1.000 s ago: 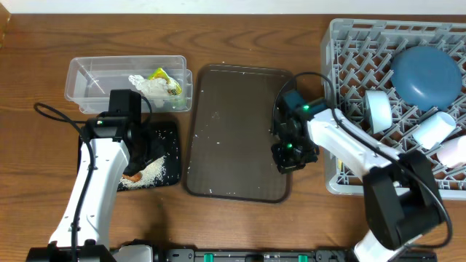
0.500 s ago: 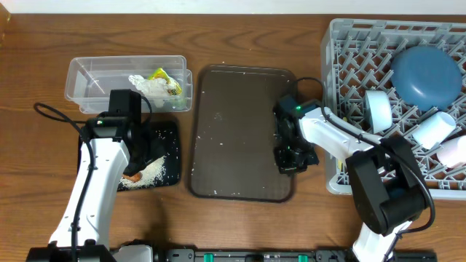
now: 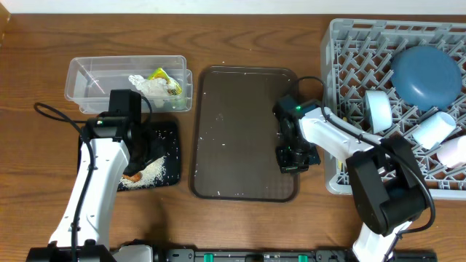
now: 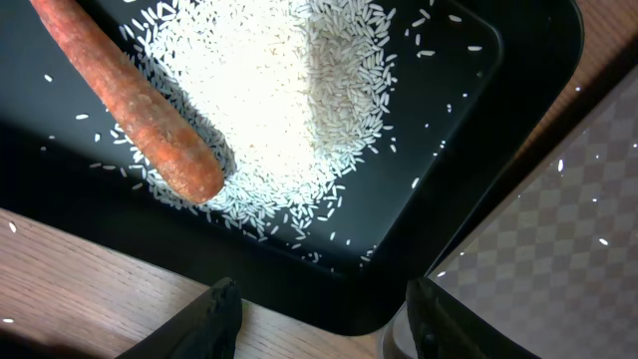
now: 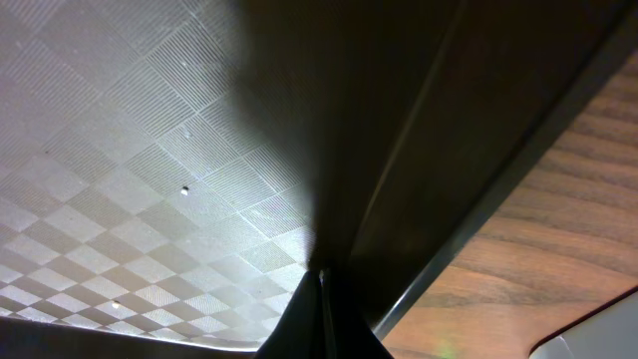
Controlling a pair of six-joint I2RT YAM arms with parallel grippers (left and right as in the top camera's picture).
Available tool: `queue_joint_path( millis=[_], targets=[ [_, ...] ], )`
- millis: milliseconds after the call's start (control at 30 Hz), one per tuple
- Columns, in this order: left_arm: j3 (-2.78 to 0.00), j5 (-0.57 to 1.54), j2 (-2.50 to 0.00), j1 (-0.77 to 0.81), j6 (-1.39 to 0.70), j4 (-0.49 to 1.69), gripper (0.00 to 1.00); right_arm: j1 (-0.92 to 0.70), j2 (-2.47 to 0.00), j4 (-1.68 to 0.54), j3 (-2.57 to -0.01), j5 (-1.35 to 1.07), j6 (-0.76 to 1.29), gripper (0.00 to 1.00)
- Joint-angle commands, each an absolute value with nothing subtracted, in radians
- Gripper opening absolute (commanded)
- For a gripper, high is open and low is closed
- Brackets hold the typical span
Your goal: Sort waste into correct bins and load items into the dishwasher rack
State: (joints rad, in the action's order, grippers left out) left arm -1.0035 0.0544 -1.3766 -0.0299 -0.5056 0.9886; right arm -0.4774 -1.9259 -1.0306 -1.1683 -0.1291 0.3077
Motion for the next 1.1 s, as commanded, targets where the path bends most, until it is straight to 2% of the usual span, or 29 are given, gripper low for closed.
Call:
queue_joint_path(
  millis=[0,233,267,300,367,400,500,633,767,900,1067],
  targets=[
    [-1.012,0.061,-1.380,-0.027,-0.464,0.994,0.56,-0.484,-1.913,-1.003,-1.169,-0.083,0.313,0.01],
    [-1.014,0.073,-1.363,-0.018,-0.373,0.987,0.57,-0.437,-1.754,-0.985,-1.232,-0.078,0.313,0.02],
    [-1.018,0.077,-1.357,-0.006,-0.341,0.984,0.60,-0.422,-1.716,-0.974,-1.241,-0.078,0.309,0.04],
    [-1.024,0.095,-1.352,0.008,-0.298,0.978,0.61,-0.406,-1.679,-0.957,-1.247,-0.078,0.307,0.18],
    [-1.046,0.147,-1.346,0.044,-0.215,0.963,0.64,-0.372,-1.609,-0.918,-1.250,-0.079,0.302,0.70],
    [-1.060,0.158,-1.346,0.063,-0.186,0.955,0.68,-0.355,-1.578,-0.899,-1.250,-0.082,0.286,0.82],
    [-1.132,0.157,-1.359,0.125,-0.153,0.949,0.77,-0.287,-1.492,-0.875,-1.250,-0.086,0.228,0.96],
    [-1.234,0.157,-1.393,0.155,-0.153,0.989,0.80,-0.186,-1.434,-0.928,-1.253,-0.104,0.180,0.99],
    [-1.293,0.130,-1.403,0.153,-0.149,1.113,0.84,-0.068,-1.422,-1.087,-1.282,-0.112,0.114,0.99],
    [-1.291,0.052,-1.390,0.152,-0.153,1.236,0.84,0.023,-1.393,-1.172,-1.287,-0.108,0.095,0.99],
    [-1.251,0.040,-1.281,0.152,-0.159,1.248,0.84,0.081,-1.291,-1.190,-1.285,-0.103,0.096,0.99]
  ],
)
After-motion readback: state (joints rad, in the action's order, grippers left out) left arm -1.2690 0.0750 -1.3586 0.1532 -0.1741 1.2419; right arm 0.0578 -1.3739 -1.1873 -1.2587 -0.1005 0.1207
